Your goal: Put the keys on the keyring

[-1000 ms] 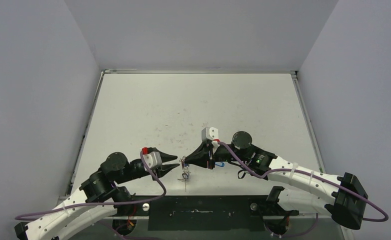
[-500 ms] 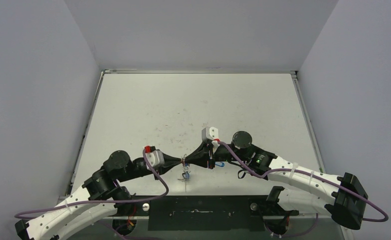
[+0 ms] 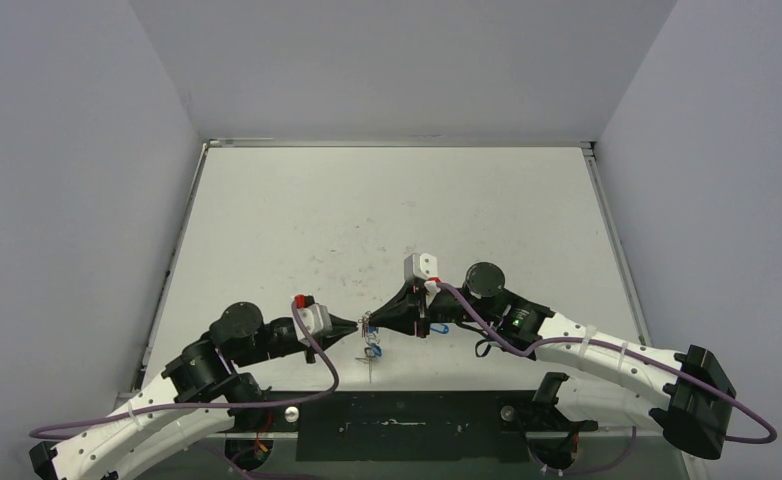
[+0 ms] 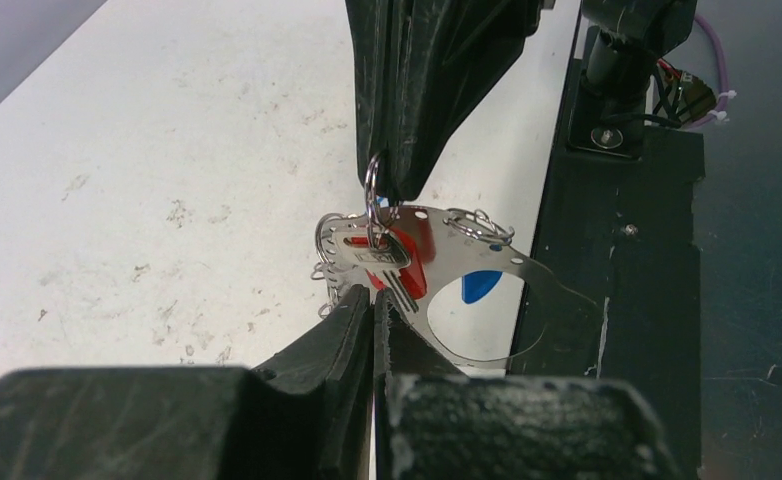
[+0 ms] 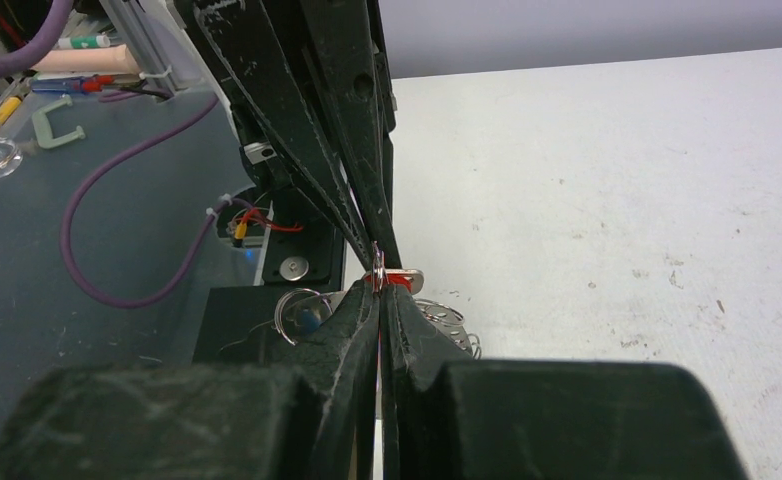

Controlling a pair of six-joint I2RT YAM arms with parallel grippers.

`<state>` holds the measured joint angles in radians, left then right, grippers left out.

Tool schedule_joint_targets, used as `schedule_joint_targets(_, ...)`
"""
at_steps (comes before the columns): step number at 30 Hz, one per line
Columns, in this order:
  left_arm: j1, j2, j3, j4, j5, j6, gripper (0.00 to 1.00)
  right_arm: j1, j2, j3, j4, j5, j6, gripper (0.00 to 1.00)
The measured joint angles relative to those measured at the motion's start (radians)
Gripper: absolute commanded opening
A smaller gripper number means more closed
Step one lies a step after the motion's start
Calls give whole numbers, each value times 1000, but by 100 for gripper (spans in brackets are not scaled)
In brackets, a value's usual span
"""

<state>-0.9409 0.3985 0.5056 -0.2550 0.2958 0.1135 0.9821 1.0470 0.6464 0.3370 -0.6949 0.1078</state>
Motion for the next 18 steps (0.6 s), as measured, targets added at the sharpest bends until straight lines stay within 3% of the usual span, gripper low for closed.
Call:
schedule_joint_targets(4,0,5,0,-26,-5,4,0,0,0,0,8,0,6,0)
schedule_joint_targets(7,0,11,0,-29,-8,4,18,0,0,0,7,0,6,0)
schedule_joint_targets(10,0,9,7,-31,-13,2,26,0,0,0,7,0,6,0)
schedule_joint_targets(18,0,-39,11,51,-11,-28,25,0,0,0,6,0,6,0)
